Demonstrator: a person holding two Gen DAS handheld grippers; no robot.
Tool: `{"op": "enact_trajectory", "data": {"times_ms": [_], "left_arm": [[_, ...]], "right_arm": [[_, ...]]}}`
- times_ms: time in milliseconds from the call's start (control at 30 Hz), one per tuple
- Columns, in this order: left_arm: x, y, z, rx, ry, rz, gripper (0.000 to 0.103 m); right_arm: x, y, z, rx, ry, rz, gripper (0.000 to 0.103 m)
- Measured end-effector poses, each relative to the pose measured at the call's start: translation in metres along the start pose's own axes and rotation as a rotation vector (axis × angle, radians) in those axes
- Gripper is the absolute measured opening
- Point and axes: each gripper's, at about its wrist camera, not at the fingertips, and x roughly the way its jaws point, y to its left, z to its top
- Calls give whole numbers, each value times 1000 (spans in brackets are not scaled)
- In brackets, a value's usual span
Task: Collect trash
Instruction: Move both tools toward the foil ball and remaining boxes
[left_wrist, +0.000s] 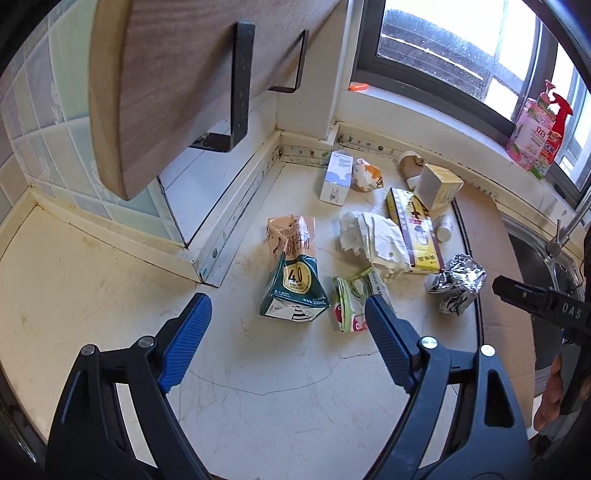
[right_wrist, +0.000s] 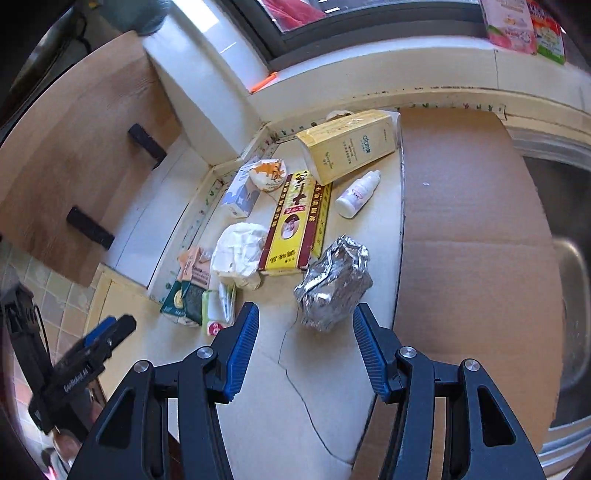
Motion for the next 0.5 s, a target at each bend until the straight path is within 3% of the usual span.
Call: {"op": "enact_trajectory", "data": {"times_ms": [233, 500], "left_arm": [[22, -22, 2, 47, -23, 106, 83], [56, -31, 10, 38, -3, 200, 82]], "right_arm": [[33, -14, 22, 70, 27, 15, 54], [58, -17, 27, 47, 65, 19, 54]]}}
